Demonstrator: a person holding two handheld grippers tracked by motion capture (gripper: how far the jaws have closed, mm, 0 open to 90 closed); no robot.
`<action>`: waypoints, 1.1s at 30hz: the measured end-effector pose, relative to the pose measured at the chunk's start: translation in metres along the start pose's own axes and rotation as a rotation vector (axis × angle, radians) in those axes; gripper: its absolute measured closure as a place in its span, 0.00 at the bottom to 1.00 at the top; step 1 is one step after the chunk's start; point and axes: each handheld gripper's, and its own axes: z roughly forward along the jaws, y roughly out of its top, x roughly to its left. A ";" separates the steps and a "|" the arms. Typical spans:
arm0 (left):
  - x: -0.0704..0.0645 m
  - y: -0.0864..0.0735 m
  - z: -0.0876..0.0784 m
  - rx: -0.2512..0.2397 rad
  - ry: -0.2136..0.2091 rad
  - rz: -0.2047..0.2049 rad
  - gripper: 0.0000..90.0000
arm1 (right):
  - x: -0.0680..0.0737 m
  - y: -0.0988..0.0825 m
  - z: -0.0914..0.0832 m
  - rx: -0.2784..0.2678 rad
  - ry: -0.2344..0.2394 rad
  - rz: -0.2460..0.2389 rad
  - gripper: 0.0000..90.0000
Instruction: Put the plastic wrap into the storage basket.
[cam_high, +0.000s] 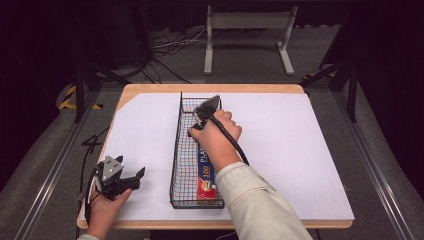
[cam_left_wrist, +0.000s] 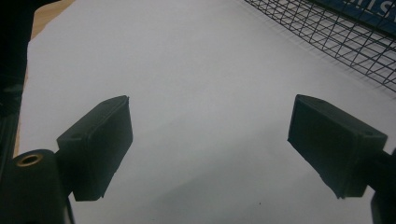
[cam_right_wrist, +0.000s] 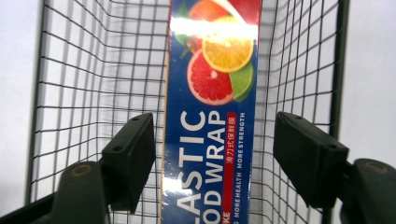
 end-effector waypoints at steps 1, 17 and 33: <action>0.000 0.000 0.001 0.003 -0.005 -0.006 0.16 | 0.000 0.000 -0.002 -0.009 0.001 -0.005 0.35; 0.003 0.000 0.004 0.004 -0.014 -0.017 0.16 | -0.036 0.004 -0.045 -0.157 0.045 -0.120 0.34; 0.004 -0.001 0.004 0.005 -0.017 -0.023 0.16 | -0.088 -0.022 -0.078 -0.238 0.120 -0.199 0.29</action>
